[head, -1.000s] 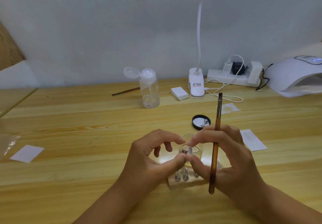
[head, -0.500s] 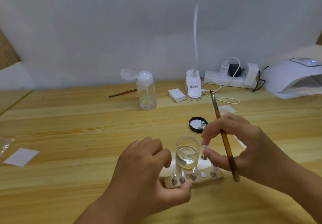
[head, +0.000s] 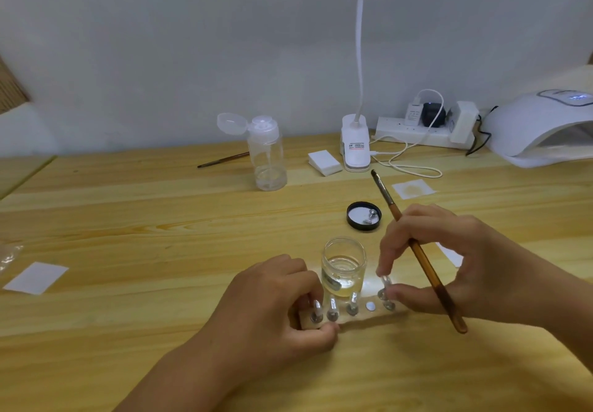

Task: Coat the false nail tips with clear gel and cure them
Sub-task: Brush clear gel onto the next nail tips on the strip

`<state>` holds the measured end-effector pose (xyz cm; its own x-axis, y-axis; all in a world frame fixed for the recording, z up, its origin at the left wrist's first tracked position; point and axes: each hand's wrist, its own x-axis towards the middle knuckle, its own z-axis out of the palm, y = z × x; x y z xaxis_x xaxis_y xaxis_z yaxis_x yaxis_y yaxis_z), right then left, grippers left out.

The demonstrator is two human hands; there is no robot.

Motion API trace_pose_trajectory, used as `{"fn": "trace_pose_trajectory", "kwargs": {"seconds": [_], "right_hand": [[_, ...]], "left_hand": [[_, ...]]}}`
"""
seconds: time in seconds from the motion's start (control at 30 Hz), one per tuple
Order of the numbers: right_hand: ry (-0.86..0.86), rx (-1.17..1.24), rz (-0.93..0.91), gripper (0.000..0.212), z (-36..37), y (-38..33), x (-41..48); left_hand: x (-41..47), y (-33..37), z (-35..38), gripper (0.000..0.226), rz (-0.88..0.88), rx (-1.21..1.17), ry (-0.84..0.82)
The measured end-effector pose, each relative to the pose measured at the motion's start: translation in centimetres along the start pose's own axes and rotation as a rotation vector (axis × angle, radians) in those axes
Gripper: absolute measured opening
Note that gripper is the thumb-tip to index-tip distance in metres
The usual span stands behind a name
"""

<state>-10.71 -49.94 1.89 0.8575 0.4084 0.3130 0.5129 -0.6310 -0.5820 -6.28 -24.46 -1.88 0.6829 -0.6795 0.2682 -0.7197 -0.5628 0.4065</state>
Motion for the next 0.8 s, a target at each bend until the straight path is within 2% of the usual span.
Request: {"fn": "trace_pose_trajectory", "kwargs": {"seconds": [0.33,0.8], "right_hand": [[-0.071,-0.065,0.082,0.026,1.4,0.3,0.0],[-0.084,-0.133,0.098,0.027,1.3,0.4,0.1]], "left_hand": [[0.0,-0.1,-0.1,0.024,0.003,-0.02,-0.01],[-0.1,-0.4,-0.1,0.023,0.022,-0.041,0.0]]}}
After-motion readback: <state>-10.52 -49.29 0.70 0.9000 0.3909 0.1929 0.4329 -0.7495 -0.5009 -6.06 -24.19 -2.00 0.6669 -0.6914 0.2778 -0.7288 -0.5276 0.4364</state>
